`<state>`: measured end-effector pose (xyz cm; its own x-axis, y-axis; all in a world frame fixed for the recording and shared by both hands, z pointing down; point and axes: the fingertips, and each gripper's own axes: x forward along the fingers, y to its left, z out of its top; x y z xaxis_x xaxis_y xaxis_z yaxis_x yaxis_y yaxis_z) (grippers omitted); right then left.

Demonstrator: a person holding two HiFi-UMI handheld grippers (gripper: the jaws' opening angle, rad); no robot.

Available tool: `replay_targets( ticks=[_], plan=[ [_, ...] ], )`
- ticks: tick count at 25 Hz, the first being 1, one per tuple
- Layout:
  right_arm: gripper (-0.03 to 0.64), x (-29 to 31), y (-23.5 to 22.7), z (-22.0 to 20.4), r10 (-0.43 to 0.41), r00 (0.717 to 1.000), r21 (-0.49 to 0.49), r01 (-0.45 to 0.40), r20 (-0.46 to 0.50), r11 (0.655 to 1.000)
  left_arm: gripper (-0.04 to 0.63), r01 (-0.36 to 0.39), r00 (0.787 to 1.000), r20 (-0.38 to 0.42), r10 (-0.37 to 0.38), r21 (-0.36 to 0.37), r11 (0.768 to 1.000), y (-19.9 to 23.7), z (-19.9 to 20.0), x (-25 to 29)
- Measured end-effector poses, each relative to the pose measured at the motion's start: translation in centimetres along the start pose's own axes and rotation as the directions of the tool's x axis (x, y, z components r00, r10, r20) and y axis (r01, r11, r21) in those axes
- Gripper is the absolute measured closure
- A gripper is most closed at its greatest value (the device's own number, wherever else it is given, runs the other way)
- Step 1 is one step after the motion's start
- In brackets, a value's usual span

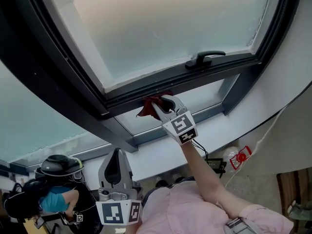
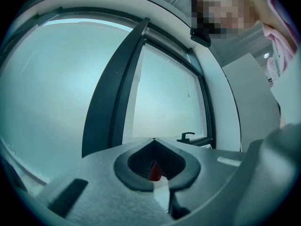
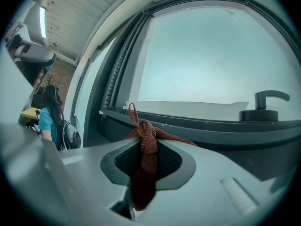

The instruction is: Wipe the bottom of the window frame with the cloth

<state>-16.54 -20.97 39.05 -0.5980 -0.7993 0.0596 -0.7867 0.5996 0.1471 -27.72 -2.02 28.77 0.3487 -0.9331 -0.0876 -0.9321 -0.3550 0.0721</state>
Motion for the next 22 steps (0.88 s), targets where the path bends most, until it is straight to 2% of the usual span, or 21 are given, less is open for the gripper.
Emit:
replay_targets(
  ticks=[7, 12, 22],
  plan=[
    [0.54, -0.1, -0.4, 0.1, 0.055, 0.998, -0.016, -0.055, 0.024, 0.998, 0.601, -0.062, 0.998, 0.009, 0.062, -0.013, 0.998, -1.3, -0.8, 0.6],
    [0.54, -0.6, -1.2, -0.2, 0.072, 0.997, -0.019, -0.071, 0.03, 0.997, 0.601, -0.06, 0.998, 0.007, 0.06, -0.017, 0.998, -2.5, -1.3, 1.7],
    [0.54, -1.5, -3.1, -0.5, 0.051, 0.998, -0.022, -0.051, 0.027, 0.998, 0.601, -0.029, 1.0, 0.008, 0.029, -0.006, 1.0, -3.7, -1.1, 3.3]
  ],
)
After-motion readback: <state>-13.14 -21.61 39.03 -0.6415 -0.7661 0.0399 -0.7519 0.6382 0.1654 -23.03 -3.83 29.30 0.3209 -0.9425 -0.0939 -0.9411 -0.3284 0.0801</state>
